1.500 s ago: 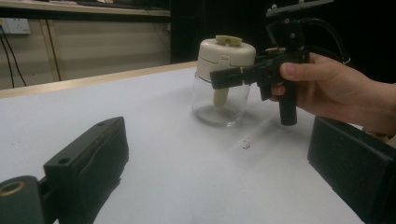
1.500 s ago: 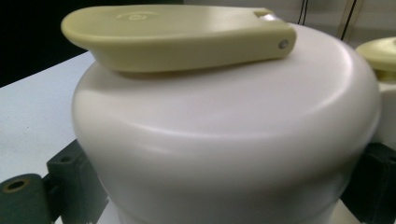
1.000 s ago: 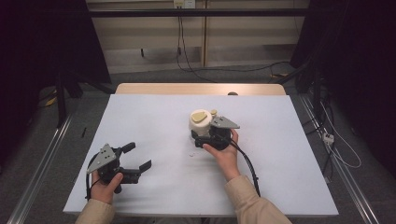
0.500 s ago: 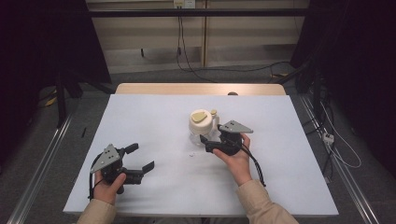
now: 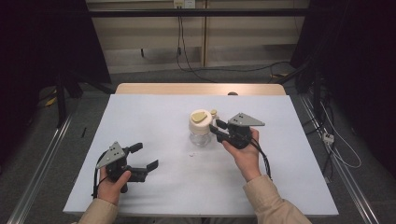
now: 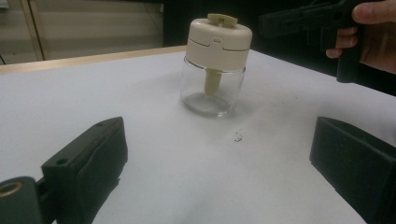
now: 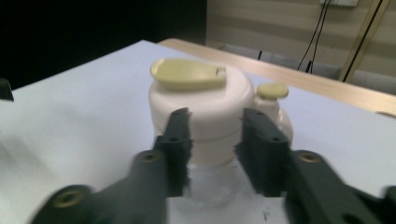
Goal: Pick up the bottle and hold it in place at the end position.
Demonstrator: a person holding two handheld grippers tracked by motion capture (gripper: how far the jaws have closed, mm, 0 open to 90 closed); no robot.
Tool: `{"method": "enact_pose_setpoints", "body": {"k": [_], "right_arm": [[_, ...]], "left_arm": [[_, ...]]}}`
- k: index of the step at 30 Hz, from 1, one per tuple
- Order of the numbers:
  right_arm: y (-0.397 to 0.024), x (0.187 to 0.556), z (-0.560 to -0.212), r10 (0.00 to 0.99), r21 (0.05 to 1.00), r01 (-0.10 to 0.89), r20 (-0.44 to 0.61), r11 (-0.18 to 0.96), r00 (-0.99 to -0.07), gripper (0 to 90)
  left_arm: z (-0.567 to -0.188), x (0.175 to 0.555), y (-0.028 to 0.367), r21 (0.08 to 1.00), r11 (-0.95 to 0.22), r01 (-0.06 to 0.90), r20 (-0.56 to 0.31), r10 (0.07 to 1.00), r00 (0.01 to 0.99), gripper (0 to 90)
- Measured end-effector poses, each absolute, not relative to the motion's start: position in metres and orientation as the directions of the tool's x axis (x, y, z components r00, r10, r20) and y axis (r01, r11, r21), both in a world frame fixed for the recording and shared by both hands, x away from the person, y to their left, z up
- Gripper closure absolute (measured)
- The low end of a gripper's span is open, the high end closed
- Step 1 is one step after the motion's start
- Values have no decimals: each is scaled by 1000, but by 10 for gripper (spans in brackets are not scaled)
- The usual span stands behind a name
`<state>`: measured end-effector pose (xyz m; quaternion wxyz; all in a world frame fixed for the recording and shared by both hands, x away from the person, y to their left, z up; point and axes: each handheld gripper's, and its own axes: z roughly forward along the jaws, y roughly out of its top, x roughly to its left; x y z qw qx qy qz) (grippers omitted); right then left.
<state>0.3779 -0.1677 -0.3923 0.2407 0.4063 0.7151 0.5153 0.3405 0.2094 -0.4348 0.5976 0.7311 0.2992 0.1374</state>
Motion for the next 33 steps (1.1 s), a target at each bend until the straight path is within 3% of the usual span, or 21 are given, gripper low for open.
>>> {"method": "enact_pose_setpoints", "body": {"k": [3, 5, 33], "right_arm": [[-166, 383, -385, 818, 937, 318, 67, 145, -571, 859], [-163, 386, -382, 810, 939, 312, 70, 143, -582, 897], [-147, 400, -387, 815, 927, 351, 102, 129, -570, 900]], "left_arm": [[-433, 342, 208, 956, -98, 276, -164, 602, 781, 39], [-433, 343, 206, 955, -103, 279, -163, 602, 782, 37], [-416, 375, 167, 932, -171, 318, -154, 609, 778, 32]]}}
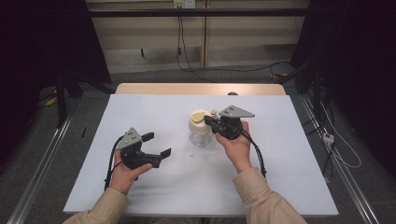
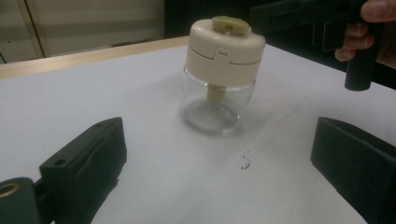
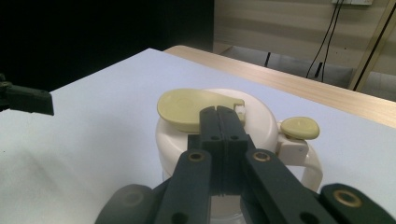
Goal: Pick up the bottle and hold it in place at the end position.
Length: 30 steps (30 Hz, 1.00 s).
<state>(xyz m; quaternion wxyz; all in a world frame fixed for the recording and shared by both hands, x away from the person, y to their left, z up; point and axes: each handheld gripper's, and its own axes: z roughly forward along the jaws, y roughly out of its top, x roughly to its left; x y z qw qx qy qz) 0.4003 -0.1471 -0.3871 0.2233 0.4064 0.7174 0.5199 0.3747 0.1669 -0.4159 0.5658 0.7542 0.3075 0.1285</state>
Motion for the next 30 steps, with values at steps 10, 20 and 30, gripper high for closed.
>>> {"method": "enact_pose_setpoints", "body": {"k": [10, 20, 30], "right_arm": [[-145, 399, -387, 821, 930, 331, 62, 159, -568, 900], [-144, 397, -388, 825, 933, 325, 62, 151, -561, 900], [-144, 396, -389, 827, 936, 324, 69, 141, -558, 900]], "left_arm": [[-406, 393, 153, 929, -151, 339, -184, 606, 774, 102], [-395, 412, 137, 927, -156, 340, -187, 593, 784, 182], [-392, 422, 126, 919, -173, 353, -194, 581, 791, 392]]}}
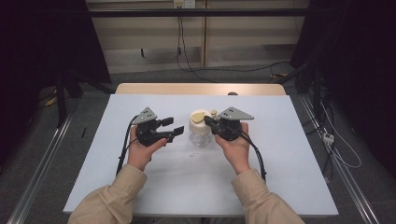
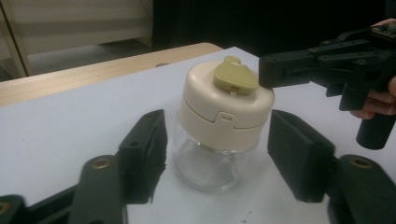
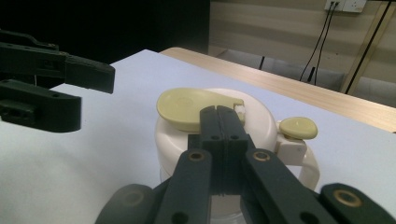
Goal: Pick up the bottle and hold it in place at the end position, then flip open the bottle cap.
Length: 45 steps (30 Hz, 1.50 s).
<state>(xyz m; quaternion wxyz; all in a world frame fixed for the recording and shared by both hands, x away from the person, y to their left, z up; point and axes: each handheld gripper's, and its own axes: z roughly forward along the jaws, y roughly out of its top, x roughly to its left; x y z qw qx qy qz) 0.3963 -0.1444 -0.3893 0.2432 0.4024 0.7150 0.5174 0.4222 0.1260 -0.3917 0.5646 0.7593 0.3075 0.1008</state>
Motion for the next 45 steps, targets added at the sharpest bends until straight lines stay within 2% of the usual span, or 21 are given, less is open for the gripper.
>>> {"method": "enact_pose_setpoints", "body": {"k": [9, 11, 13, 25, 45], "right_arm": [[-145, 396, -390, 826, 937, 323, 74, 135, -559, 900], [-145, 396, -390, 825, 938, 318, 68, 139, -561, 900], [-145, 396, -390, 825, 938, 316, 64, 142, -561, 900], [-145, 396, -391, 825, 940, 312, 66, 136, -562, 900], [-145, 395, -391, 824, 940, 315, 71, 134, -562, 900]], "left_arm": [[-393, 429, 117, 907, -187, 377, -214, 565, 797, 615], [-394, 429, 116, 905, -182, 385, -221, 572, 790, 636], [-394, 431, 116, 902, -185, 389, -227, 561, 796, 704], [-393, 435, 108, 887, -222, 404, -234, 539, 809, 892], [-386, 439, 96, 881, -264, 393, -202, 540, 817, 900]]}}
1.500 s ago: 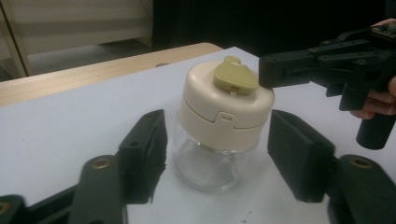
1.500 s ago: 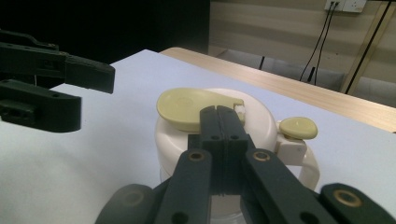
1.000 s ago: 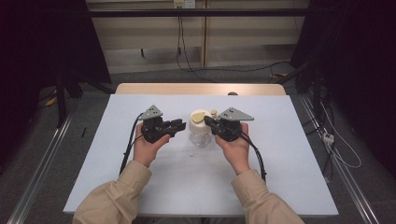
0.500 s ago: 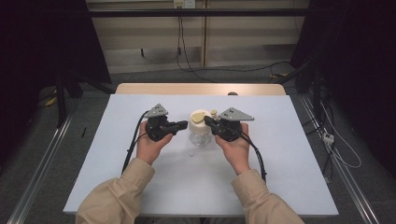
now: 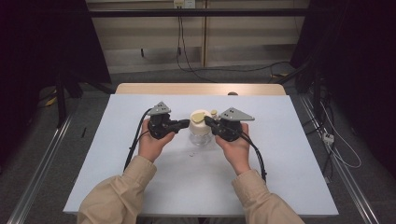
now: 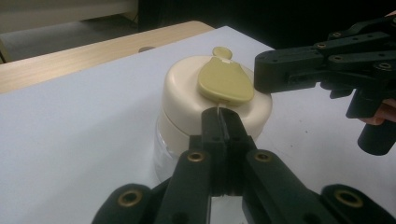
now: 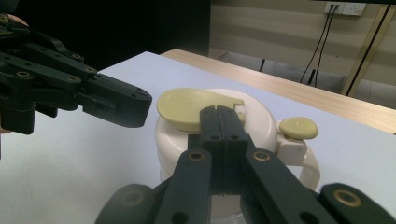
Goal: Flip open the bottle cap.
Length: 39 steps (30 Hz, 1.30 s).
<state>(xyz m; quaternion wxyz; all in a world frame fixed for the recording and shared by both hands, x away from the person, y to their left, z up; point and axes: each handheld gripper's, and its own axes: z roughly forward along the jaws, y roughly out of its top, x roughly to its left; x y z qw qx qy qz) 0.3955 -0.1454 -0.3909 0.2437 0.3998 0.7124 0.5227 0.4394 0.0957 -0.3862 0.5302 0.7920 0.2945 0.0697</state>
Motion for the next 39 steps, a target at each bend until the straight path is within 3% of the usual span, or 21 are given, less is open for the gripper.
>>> {"method": "enact_pose_setpoints", "body": {"k": [39], "right_arm": [[-146, 394, -392, 823, 943, 308, 75, 125, -563, 900]], "left_arm": [[-376, 445, 84, 882, -274, 382, -183, 547, 817, 900]]}}
